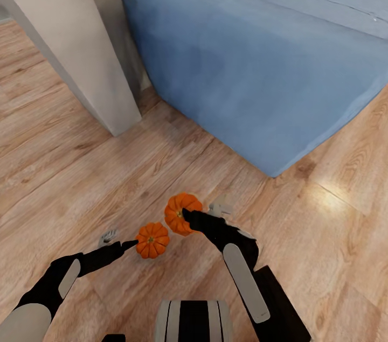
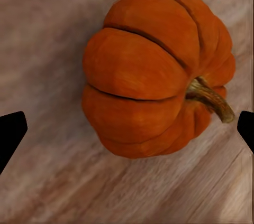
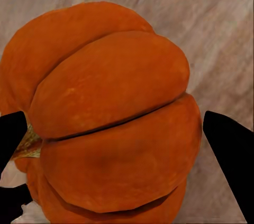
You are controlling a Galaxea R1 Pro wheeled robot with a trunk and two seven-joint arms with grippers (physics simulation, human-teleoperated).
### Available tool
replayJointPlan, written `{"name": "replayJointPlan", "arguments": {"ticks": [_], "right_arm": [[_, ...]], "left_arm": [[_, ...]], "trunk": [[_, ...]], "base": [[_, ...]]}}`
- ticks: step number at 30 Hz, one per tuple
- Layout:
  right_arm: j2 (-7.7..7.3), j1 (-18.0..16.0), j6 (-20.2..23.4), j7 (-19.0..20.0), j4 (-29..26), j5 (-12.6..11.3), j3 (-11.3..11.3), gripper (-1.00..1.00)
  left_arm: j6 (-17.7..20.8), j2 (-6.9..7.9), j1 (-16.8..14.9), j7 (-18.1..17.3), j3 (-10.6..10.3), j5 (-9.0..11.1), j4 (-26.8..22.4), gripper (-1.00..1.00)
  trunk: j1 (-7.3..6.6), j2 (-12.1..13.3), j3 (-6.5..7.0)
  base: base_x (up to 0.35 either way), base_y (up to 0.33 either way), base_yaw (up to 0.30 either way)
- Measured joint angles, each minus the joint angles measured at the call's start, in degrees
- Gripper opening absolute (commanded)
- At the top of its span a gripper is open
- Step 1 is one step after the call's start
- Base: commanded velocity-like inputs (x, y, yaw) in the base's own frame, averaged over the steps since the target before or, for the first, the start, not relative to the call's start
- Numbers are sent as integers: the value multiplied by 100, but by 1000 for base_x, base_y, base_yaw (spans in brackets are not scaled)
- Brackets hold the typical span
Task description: Place each of the two pumpkins and all three candles from the living room inside a cabinet in the living room (use any cabinet), then make sure every cabinet is closed, and position the cauldron so it is next to a table in the living room.
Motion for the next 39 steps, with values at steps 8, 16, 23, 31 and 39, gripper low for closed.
{"name": "replayJointPlan", "arguments": {"ticks": [8, 16, 23, 31, 39], "right_arm": [[-456, 458, -795, 2551, -160, 67, 99, -100], [-656, 466, -940, 3698, -162, 98, 38, -100], [-659, 466, -946, 3736, -163, 95, 40, -100], [-659, 466, -946, 3732, -162, 98, 28, -100], [-659, 475, -938, 3717, -163, 101, 43, -100]], "left_arm": [[-56, 0, 1, -60, 0, -3, 0, 100], [-62, 0, 1, -66, 0, -3, -1, 100], [-80, 0, 1, -62, 0, -4, -1, 100], [-105, 0, 1, -64, 0, -2, 5, 100], [-164, 1, 0, -68, 0, 1, 6, 100]], "trunk": [[0, 0, 1], [10, -6, -88], [18, -10, -155], [26, -14, -221], [25, -14, -221]], "base": [[0, 0, 0], [0, 0, 0], [0, 0, 0], [0, 0, 0], [70, -57, 0]]}}
